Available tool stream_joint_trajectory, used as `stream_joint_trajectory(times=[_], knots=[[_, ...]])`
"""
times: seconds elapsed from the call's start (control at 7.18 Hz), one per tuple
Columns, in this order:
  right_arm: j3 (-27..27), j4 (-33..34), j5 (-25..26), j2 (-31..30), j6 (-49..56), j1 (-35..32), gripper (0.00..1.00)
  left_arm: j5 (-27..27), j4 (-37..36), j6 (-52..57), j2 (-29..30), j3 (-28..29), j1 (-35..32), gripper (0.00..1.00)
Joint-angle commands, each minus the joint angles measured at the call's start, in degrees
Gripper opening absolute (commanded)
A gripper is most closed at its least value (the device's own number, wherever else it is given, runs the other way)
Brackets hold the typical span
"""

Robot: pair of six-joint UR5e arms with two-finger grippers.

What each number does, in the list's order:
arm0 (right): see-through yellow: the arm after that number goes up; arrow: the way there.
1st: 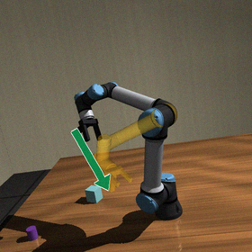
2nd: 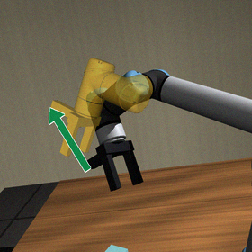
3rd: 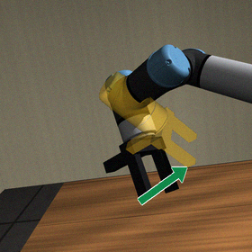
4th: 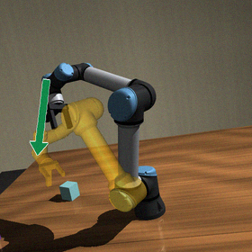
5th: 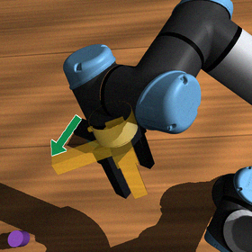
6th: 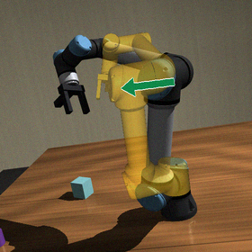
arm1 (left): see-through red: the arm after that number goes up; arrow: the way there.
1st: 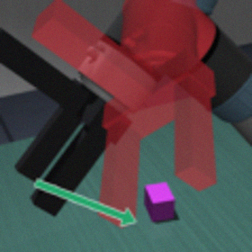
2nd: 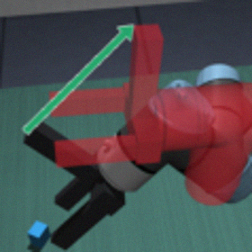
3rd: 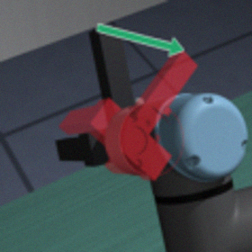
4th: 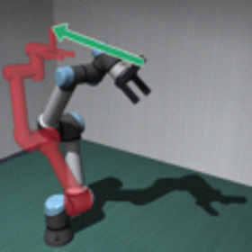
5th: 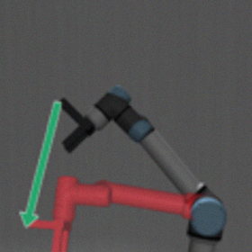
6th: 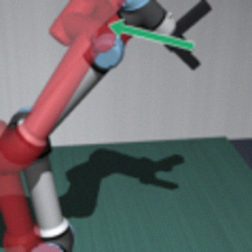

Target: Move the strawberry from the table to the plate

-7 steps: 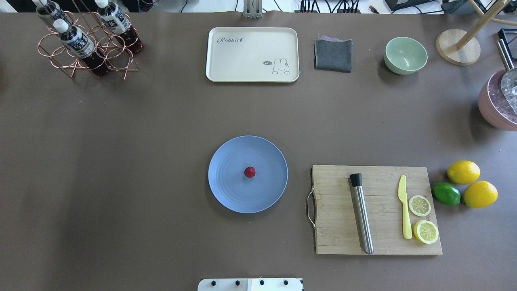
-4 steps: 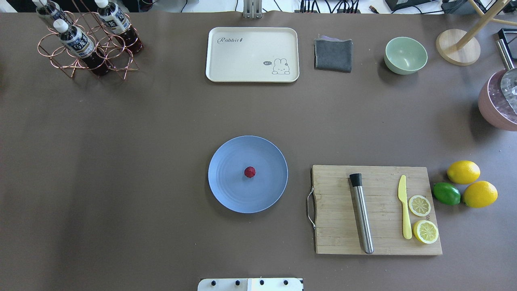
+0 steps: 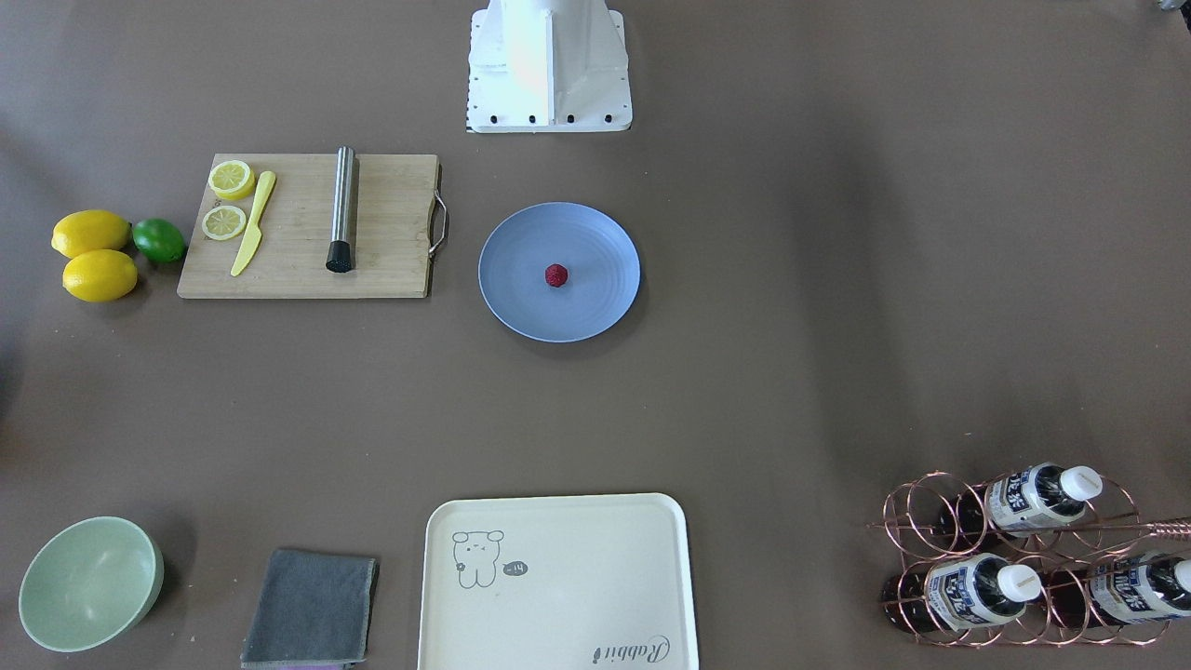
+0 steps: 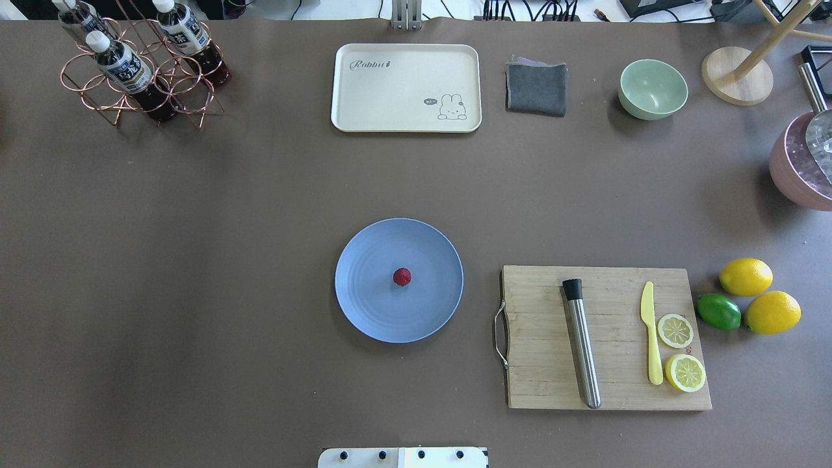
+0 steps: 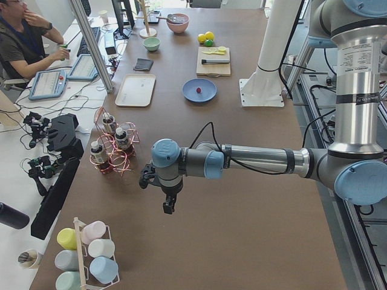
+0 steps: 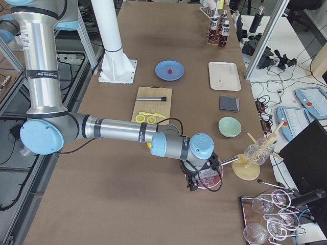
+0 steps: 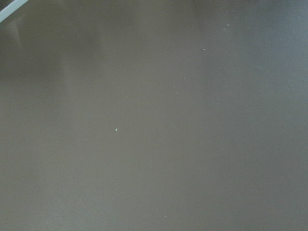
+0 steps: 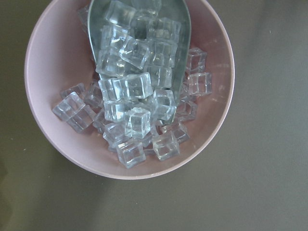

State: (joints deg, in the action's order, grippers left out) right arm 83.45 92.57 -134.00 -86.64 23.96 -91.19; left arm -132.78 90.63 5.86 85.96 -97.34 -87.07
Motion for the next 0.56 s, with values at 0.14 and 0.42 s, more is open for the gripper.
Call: stream_joint_trajectory(times=[0.14, 0.42], knots=[[0.0, -0.2, 0.1, 0.1, 0.0, 0.0, 1.0, 1.3, 1.0, 0.2, -0.2, -2.9, -0.2, 0.98], [0.2, -0.3, 0.1, 0.1, -0.1, 0.0, 1.0, 3.7, 2.2, 0.2, -0.5, -2.7, -0.3, 0.98]])
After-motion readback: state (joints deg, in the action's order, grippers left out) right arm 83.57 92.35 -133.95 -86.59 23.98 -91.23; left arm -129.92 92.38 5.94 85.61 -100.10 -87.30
